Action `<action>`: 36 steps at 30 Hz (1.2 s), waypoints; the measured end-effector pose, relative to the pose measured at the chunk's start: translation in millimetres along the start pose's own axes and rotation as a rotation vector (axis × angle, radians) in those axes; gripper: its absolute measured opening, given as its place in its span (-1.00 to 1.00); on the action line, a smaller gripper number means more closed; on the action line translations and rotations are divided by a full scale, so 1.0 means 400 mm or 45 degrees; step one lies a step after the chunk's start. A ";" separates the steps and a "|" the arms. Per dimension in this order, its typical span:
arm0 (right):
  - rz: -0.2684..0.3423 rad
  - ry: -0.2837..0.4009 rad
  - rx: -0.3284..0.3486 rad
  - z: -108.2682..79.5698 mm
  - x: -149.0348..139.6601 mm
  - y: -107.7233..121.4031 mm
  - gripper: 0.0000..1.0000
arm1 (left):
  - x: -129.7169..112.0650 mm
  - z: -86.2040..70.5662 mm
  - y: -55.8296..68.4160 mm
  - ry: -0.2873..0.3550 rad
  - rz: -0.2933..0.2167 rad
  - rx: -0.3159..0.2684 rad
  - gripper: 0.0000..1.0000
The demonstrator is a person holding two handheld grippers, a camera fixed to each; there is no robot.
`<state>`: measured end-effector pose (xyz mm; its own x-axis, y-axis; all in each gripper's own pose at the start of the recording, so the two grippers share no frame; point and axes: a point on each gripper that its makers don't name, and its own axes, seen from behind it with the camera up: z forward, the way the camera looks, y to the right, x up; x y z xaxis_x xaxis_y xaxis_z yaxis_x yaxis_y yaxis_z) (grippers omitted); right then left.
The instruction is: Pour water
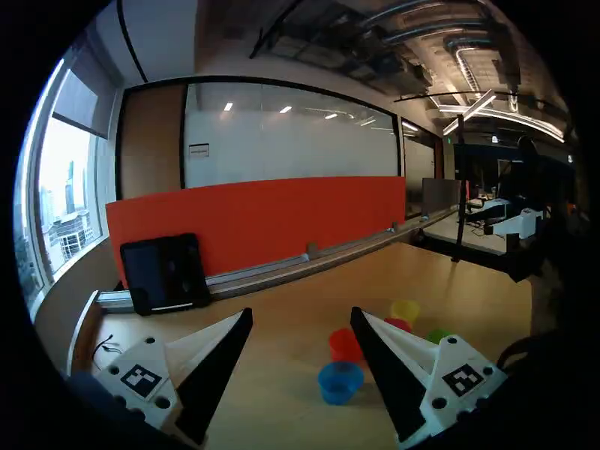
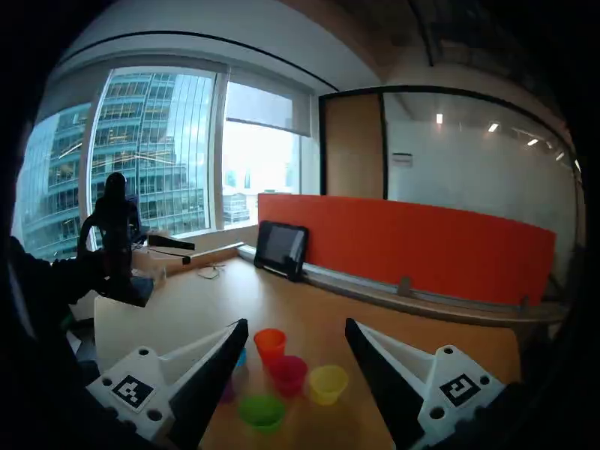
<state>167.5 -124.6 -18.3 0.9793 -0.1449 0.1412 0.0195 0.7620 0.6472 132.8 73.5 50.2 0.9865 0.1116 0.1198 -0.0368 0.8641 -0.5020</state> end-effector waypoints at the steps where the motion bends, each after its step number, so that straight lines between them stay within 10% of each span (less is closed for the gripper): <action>1: -0.004 -0.008 0.004 0.002 -0.006 -0.002 1.00 | -0.008 0.003 0.001 -0.008 0.000 -0.004 0.94; 36: -0.068 -0.350 0.161 0.054 -0.348 -0.073 1.00 | -0.324 0.081 0.066 -0.309 0.026 -0.124 0.95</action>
<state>26.2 -140.1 -40.6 0.8862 -0.3610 0.2903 0.0274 0.6665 0.7450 -1.3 97.9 49.3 0.9182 0.2528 0.3051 -0.0289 0.8106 -0.5849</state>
